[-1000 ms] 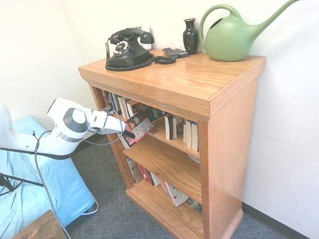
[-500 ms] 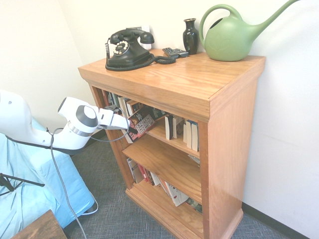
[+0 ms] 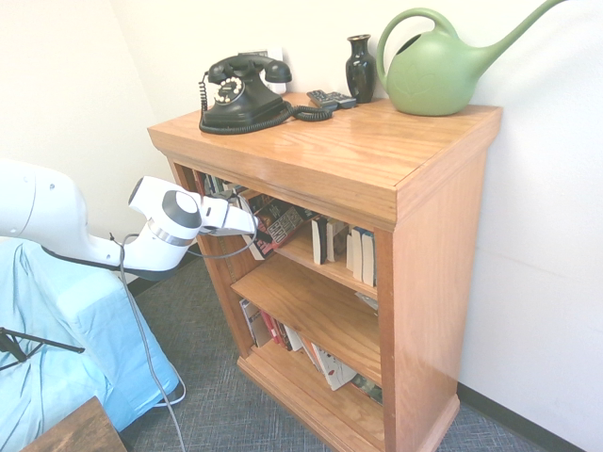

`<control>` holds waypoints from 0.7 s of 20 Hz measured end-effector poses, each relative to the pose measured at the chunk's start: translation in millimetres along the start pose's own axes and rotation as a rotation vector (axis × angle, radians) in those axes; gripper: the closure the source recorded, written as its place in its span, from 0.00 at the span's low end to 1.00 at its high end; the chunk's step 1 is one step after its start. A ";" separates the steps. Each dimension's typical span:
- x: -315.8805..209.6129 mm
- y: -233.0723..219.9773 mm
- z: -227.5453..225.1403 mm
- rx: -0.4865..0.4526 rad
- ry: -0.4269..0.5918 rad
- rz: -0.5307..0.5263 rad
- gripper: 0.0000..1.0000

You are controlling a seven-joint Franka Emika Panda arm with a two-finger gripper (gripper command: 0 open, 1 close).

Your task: Organize the shelf

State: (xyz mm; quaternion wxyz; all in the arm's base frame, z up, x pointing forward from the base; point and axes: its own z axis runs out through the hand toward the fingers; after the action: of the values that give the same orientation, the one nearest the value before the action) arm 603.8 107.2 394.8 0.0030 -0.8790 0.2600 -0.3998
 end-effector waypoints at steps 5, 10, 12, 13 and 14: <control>5.1 -7.4 8.2 -0.005 0.013 -0.002 1.00; 8.3 -13.9 13.3 -0.006 0.018 0.001 0.00; 8.4 -15.1 13.8 -0.009 0.017 0.006 0.00; 8.5 -15.2 13.8 -0.010 0.017 0.007 0.00; 8.7 -15.1 13.8 -0.010 0.016 0.009 0.00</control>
State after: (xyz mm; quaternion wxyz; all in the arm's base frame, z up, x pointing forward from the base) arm 625.1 113.5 394.7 -0.0017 -0.8745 0.2660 -0.4056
